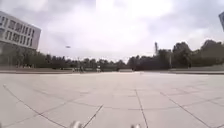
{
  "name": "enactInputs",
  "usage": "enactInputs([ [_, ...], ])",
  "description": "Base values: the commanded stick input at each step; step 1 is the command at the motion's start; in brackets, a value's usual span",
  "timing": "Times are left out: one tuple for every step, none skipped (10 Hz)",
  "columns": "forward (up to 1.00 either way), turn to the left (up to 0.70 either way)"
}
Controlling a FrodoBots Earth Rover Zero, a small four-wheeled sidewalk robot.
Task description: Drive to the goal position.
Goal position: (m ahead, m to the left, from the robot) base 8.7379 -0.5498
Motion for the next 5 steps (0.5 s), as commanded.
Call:
enactInputs([
  [0.70,0.00],
  [0.70,0.00],
  [0.70,0.00],
  [0.70,0.00],
  [0.70,0.00],
])
